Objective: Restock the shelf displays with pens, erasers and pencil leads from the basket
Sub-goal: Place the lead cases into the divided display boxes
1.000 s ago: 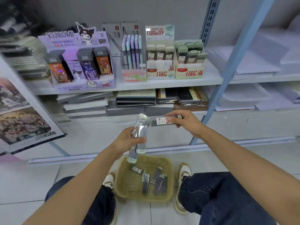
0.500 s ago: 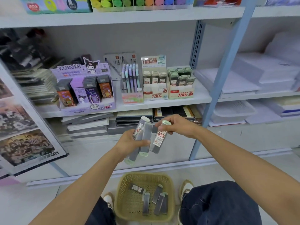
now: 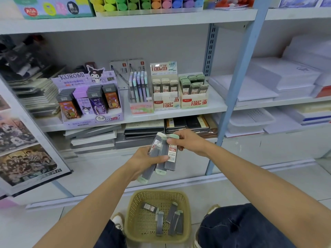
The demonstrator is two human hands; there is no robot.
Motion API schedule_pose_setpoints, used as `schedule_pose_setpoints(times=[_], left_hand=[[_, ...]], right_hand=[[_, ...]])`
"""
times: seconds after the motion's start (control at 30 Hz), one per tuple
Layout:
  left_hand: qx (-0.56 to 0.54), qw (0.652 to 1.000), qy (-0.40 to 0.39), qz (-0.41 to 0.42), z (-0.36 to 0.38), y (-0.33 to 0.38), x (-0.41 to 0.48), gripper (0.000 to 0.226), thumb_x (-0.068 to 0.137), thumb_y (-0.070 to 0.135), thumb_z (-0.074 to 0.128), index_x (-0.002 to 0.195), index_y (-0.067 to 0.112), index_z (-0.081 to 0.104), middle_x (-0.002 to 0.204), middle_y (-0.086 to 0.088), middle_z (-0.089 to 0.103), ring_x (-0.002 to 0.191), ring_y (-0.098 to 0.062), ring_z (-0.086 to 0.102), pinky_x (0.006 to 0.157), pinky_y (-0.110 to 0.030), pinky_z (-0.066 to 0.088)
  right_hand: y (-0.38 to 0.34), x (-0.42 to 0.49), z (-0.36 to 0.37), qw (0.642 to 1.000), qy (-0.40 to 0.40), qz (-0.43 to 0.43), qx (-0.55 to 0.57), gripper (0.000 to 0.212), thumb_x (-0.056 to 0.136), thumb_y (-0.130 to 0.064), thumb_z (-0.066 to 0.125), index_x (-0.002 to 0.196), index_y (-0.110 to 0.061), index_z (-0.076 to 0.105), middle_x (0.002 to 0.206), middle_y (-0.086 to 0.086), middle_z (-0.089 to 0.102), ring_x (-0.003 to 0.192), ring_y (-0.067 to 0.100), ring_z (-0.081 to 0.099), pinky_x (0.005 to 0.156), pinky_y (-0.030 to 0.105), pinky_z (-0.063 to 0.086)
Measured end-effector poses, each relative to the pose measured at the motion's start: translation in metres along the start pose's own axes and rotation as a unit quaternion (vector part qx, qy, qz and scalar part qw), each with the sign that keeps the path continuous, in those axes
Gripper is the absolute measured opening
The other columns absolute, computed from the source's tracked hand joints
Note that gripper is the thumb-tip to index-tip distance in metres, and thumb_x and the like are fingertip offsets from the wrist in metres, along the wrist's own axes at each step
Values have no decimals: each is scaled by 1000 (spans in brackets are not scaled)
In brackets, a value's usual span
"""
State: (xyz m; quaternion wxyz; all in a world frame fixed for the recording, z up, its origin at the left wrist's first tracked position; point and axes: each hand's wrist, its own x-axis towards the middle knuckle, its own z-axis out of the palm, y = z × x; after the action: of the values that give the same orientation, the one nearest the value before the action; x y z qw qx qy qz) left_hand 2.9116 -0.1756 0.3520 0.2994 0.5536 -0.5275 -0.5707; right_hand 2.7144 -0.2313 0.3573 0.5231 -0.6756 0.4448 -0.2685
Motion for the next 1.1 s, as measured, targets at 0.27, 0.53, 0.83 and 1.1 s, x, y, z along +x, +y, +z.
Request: schedule_pose_setpoints(times=[0.27, 0.53, 0.83, 1.1], left_hand=[[-30, 999, 29, -20, 2, 1, -6, 35, 72, 20, 84, 102, 9, 69, 91, -6, 76, 71, -15, 71, 55, -21, 52], [-88, 995, 21, -53, -6, 6, -13, 24, 81, 30, 75, 86, 10, 64, 60, 2, 70, 43, -6, 60, 41, -16, 44], [-48, 995, 51, -71, -9, 9, -10, 43, 69, 47, 76, 86, 9, 66, 69, -3, 71, 55, -14, 61, 54, -24, 49], [-176, 970, -3, -165, -12, 0, -9, 25, 90, 22, 66, 105, 3, 61, 93, -19, 70, 48, -17, 65, 40, -20, 49]], right_hand=[[3, -5, 6, 999, 9, 11, 50, 30, 92, -21, 65, 112, 1, 65, 70, 0, 57, 58, 8, 46, 53, 19, 40], [0, -11, 6, 996, 46, -29, 68, 23, 94, -25, 61, 108, -7, 68, 81, 5, 58, 68, 11, 48, 57, 20, 42], [-2, -15, 0, 995, 49, -26, 80, 9, 94, -27, 59, 96, -22, 67, 90, 3, 68, 87, 14, 65, 75, 25, 55], [2, -21, -8, 986, 68, -71, 135, 9, 94, -12, 58, 98, -16, 65, 91, 5, 64, 85, 11, 66, 71, 22, 53]])
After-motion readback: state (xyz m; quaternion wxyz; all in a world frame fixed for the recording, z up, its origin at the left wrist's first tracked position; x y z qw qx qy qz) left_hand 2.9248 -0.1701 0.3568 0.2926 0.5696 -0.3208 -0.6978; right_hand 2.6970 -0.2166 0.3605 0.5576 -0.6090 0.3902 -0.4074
